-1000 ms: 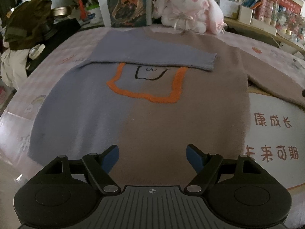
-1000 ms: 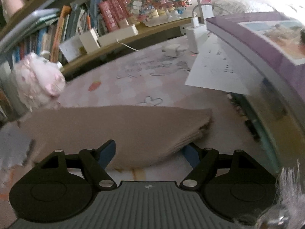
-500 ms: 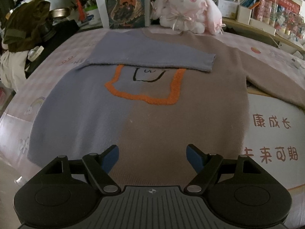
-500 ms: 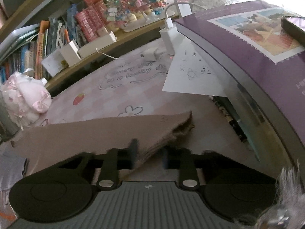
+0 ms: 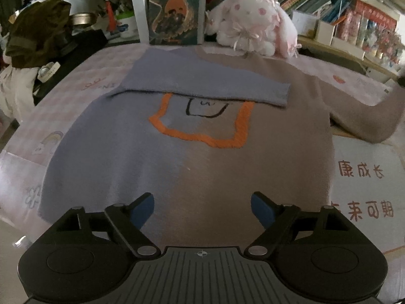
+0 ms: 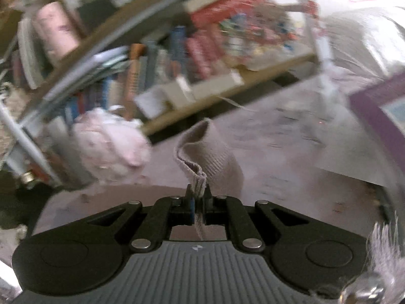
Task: Fold clothes
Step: 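Grasp the beige sleeve cuff with the right tool and lift it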
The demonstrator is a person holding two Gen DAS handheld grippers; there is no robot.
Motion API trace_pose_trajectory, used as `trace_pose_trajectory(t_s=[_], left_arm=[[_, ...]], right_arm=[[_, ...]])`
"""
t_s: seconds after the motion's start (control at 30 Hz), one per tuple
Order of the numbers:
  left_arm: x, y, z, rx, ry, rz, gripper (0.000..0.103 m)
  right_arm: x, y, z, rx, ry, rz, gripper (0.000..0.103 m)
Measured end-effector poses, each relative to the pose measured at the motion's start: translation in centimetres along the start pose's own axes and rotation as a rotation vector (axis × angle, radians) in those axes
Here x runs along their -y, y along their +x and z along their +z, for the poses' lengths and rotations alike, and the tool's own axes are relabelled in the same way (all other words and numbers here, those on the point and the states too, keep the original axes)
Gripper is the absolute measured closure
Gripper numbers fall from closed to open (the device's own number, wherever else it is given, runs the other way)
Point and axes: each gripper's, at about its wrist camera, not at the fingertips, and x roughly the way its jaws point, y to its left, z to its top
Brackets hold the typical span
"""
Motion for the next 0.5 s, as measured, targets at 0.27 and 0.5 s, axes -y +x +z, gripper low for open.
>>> trace_pose_trajectory(t_s=[0.27, 0.5], left_arm=[[-4.5, -0.5, 0.8, 0.07, 0.076, -0.043, 0.016], [-11.1, -1.1, 1.5, 0.133, 0.082, -0.086, 0.011]], right_arm=[[-10.8, 1.5, -0.2, 0.007, -0.126, 0.126, 0.098], [-21.1, 4.2, -2.2, -0.012, -0.213, 0.142, 0.098]])
